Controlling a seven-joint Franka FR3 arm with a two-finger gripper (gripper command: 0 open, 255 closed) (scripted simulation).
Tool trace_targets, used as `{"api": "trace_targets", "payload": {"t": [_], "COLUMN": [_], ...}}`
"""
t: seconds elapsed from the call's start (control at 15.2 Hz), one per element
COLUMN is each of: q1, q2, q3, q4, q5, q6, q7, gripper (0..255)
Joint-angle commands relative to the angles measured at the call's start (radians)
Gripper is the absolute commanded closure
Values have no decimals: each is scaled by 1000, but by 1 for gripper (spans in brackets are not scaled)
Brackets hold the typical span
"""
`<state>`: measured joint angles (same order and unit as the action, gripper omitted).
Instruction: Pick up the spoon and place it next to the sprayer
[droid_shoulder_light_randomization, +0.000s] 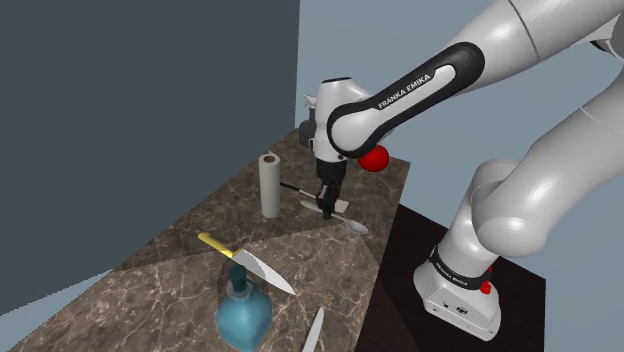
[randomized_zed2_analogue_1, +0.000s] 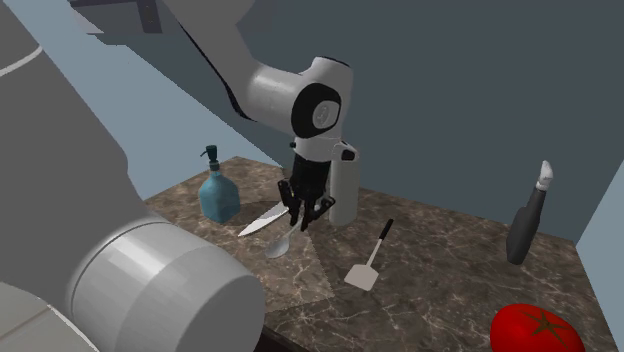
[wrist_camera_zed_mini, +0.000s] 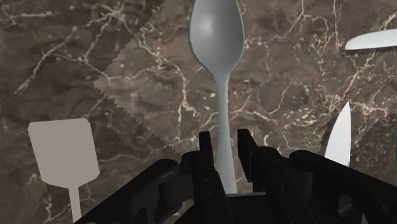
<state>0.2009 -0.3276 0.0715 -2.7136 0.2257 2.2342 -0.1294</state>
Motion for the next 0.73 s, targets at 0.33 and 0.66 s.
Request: {"api": "trace_targets", "payload": {"t": [0.33, 0.66], "q1": [-5, -8], "q2": [-79, -122], "q3": [-4, -6], "q4": [43, 81], "q5": [-16, -24], "q6": [-122, -202], "q7": [20, 32], "gripper": [255, 255]}}
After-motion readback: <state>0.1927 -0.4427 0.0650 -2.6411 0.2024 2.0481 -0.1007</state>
